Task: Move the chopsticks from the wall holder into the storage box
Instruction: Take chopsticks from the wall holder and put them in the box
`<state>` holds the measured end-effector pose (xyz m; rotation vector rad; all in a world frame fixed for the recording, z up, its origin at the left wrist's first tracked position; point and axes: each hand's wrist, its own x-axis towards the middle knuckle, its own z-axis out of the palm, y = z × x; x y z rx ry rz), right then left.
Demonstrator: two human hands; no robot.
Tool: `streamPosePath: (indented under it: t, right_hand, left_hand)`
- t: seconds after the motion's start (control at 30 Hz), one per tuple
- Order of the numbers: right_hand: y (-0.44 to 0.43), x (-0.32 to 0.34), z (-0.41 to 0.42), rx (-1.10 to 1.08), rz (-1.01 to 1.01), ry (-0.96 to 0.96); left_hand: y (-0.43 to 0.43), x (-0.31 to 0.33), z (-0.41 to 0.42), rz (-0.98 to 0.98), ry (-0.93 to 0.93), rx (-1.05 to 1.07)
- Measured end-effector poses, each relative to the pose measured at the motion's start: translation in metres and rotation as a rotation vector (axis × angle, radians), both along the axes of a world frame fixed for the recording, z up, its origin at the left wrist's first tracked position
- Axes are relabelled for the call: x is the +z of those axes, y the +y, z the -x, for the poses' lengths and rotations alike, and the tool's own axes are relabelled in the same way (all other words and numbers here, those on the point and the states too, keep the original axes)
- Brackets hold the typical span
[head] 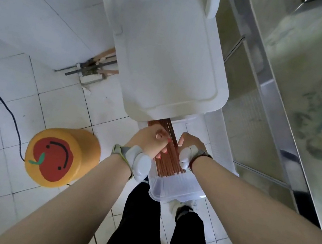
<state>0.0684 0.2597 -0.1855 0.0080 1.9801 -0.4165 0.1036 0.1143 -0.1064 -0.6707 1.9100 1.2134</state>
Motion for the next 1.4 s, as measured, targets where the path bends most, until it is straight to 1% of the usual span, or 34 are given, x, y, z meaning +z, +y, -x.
streamPosePath:
  t: [0.1, 0.2, 0.3, 0.33, 0.43, 0.5, 0.6, 0.63, 0.7, 0.73, 0.83, 0.87, 0.9, 0.93, 1.03, 1.07, 1.1, 1.13, 1.2, 1.3, 1.4]
  right_hand:
    - [0.003, 0.002, -0.003, -0.063, 0.069, -0.061]
    - [0.005, 0.001, -0.007, -0.047, 0.062, -0.048]
    - [0.014, 0.018, -0.008, -0.013, 0.068, -0.084]
    - [0.020, 0.028, -0.009, -0.009, 0.067, -0.082]
    - [0.029, 0.056, -0.011, 0.015, 0.072, 0.015]
    - [0.039, 0.095, -0.005, 0.042, 0.082, 0.077]
    - [0.064, 0.160, 0.016, -0.039, 0.177, 0.161]
    - [0.070, 0.167, 0.019, -0.077, 0.203, 0.164]
    - [0.081, 0.216, 0.032, -0.107, 0.247, 0.225]
    - [0.083, 0.225, 0.035, -0.138, 0.267, 0.230]
    - [0.098, 0.312, 0.048, -0.374, 0.462, 0.283]
    - [0.106, 0.343, 0.050, -0.405, 0.519, 0.333]
    - [0.111, 0.372, 0.058, -0.371, 0.537, 0.409]
    - [0.112, 0.384, 0.058, -0.345, 0.560, 0.428]
    - [0.136, 0.469, 0.071, -0.403, 0.661, 0.552]
    - [0.139, 0.475, 0.072, -0.411, 0.680, 0.559]
    - [0.149, 0.506, 0.080, -0.392, 0.696, 0.628]
    - [0.152, 0.516, 0.082, -0.382, 0.691, 0.640]
    - [0.166, 0.551, 0.095, -0.391, 0.687, 0.735]
    - [0.177, 0.581, 0.120, -0.402, 0.667, 0.835]
    - [0.182, 0.595, 0.148, -0.415, 0.616, 0.874]
  left_hand:
    - [-0.013, 0.000, -0.004, -0.021, 0.014, 0.116]
    - [-0.027, 0.000, -0.007, -0.013, 0.037, 0.167]
    - [-0.028, 0.017, -0.012, -0.014, 0.062, 0.227]
    - [-0.027, 0.026, -0.012, -0.017, 0.068, 0.245]
    - [-0.031, 0.057, -0.010, -0.033, 0.083, 0.330]
    - [-0.036, 0.084, -0.005, -0.046, 0.116, 0.400]
    - [-0.029, 0.141, 0.006, -0.115, 0.193, 0.473]
    - [-0.027, 0.146, 0.006, -0.169, 0.170, 0.477]
    - [-0.012, 0.190, 0.014, -0.220, 0.230, 0.457]
    - [-0.006, 0.196, 0.017, -0.247, 0.227, 0.457]
    - [0.020, 0.266, 0.025, -0.191, 0.364, 0.435]
    - [0.030, 0.293, 0.028, -0.168, 0.423, 0.427]
    - [0.036, 0.322, 0.037, -0.144, 0.474, 0.399]
    - [0.037, 0.328, 0.040, -0.143, 0.476, 0.374]
    - [0.062, 0.407, 0.056, -0.128, 0.606, 0.339]
    - [0.063, 0.410, 0.060, -0.114, 0.616, 0.321]
    - [0.071, 0.438, 0.070, -0.092, 0.666, 0.290]
    - [0.072, 0.445, 0.075, -0.073, 0.662, 0.264]
    - [0.080, 0.478, 0.091, -0.063, 0.707, 0.226]
    - [0.085, 0.507, 0.115, -0.029, 0.725, 0.181]
    - [0.087, 0.522, 0.143, 0.053, 0.737, 0.114]
